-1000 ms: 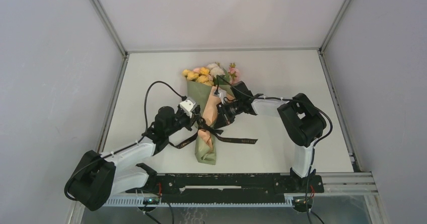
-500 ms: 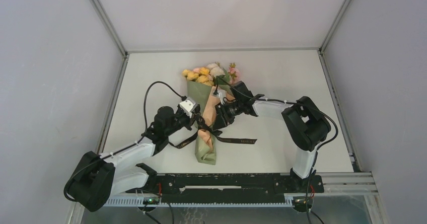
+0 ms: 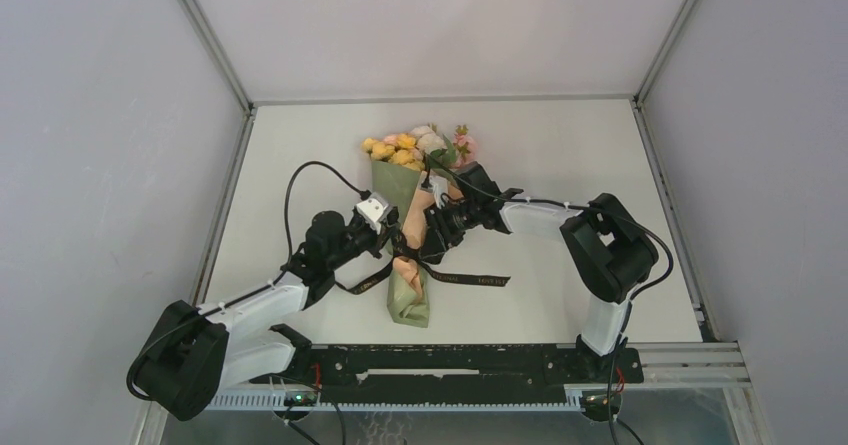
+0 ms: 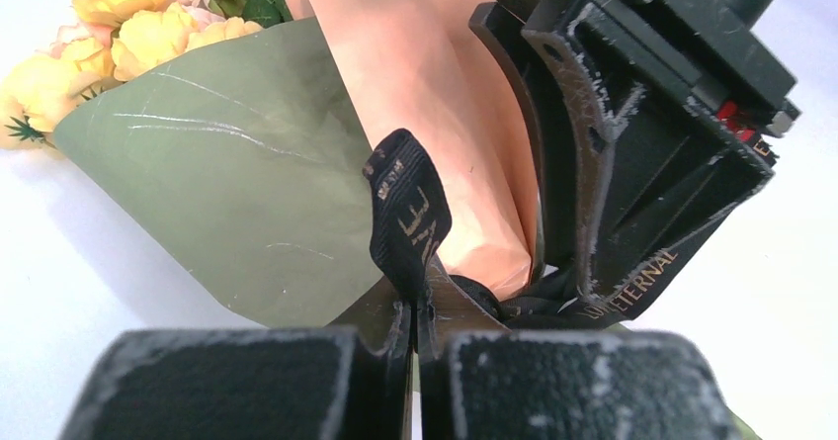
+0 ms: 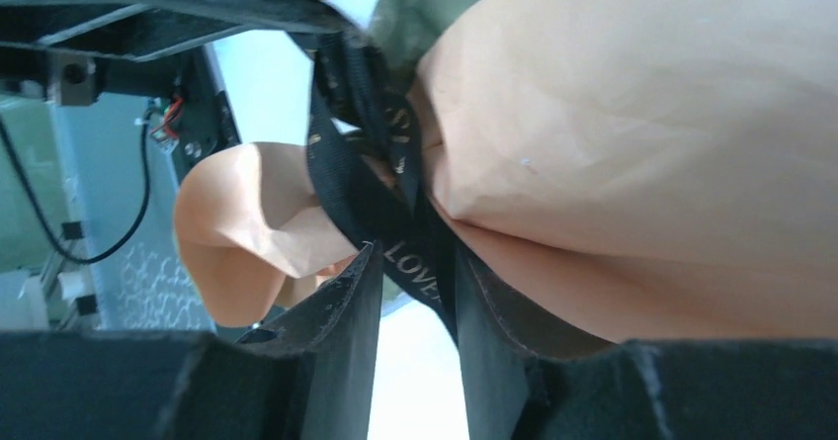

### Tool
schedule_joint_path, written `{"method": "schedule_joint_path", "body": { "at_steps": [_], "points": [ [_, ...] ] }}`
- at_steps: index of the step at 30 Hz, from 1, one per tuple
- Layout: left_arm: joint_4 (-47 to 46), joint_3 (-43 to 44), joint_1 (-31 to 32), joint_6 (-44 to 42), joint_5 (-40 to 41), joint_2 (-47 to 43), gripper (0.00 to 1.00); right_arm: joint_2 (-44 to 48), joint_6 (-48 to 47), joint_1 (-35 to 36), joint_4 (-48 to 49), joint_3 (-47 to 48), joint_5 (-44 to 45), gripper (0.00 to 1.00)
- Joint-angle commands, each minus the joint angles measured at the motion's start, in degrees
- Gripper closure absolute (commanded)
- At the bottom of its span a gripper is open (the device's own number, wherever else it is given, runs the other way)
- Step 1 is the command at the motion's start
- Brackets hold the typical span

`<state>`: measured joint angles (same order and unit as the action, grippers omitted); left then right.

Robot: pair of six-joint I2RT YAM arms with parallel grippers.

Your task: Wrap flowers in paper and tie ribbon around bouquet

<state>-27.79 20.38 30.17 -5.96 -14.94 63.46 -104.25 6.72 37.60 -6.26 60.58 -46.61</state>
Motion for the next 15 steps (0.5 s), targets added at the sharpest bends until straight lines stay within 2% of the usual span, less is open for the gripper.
{"method": "schedule_joint_path", "body": {
  "at_steps": [1,4,7,11,15],
  "points": [
    [-3.5,-0.7,-0.5,-0.2,-1.3,-0.3,1.00,2.5,-0.6,0.7,0.7,0.1,9.7,0.57],
    [-3.4,-0.6,-0.5,-0.3,-1.7,0.1,1.00,2.5,-1.7,1.7,1.6,-0.3,13.1,0.47],
    [-2.9,-0.4,-0.5,-0.2,-1.9,0.3,1.00,2.6,-1.5,2.2,3.1,-1.3,13.4,0.48],
    [-3.3,-0.3,-0.5,0.0,-2.4,0.7,1.00,3.6,-1.7,2.2,3.0,-1.9,12.8,0.73],
    [-4.0,-0.3,-0.5,0.5,-2.5,1.1,1.00,7.3,-1.6,2.3,2.9,-3.2,11.8,0.88]
  ]
}}
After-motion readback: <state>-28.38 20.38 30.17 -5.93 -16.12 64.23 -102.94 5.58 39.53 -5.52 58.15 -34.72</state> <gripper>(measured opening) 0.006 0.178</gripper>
